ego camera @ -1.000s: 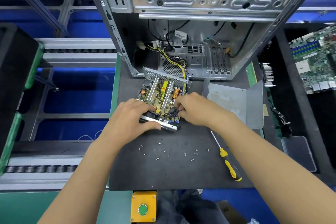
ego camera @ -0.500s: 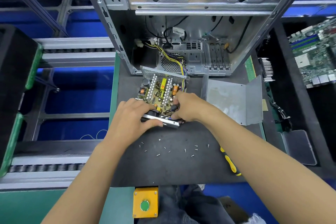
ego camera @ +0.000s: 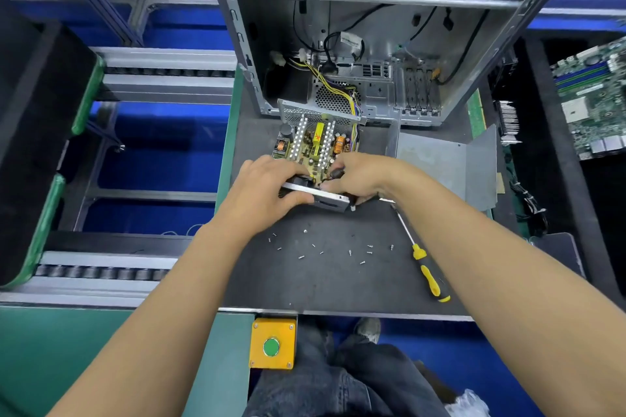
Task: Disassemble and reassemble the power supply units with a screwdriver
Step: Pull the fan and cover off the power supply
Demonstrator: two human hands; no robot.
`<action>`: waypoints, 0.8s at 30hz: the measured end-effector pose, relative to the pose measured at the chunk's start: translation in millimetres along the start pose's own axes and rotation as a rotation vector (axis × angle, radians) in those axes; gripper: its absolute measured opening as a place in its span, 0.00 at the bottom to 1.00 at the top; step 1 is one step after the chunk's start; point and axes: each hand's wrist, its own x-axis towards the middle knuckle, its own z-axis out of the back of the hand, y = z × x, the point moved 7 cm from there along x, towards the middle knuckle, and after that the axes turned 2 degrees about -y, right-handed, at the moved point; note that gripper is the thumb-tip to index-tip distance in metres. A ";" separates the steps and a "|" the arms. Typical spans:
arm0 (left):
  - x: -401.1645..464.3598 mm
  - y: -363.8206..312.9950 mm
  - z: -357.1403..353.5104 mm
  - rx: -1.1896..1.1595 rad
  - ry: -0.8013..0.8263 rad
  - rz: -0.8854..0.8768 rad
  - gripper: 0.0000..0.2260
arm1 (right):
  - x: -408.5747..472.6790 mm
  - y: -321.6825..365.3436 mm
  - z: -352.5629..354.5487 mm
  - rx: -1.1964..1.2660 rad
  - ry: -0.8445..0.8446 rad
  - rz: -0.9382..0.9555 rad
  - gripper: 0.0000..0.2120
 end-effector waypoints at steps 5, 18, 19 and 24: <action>-4.6 -5.2 -5.2 0.024 -0.025 0.018 0.17 | -12.8 4.6 3.3 -0.198 -0.040 0.058 0.24; 9.9 17.2 2.2 -0.338 0.011 0.386 0.14 | -46.7 31.4 39.2 -0.641 -0.477 0.197 0.12; 9.5 18.6 2.0 -0.360 -0.002 0.395 0.15 | -46.7 32.3 40.7 -0.561 -0.477 0.239 0.15; 23.1 8.8 17.3 -0.481 -0.097 0.352 0.14 | -48.4 38.1 20.5 -0.058 -0.295 0.442 0.11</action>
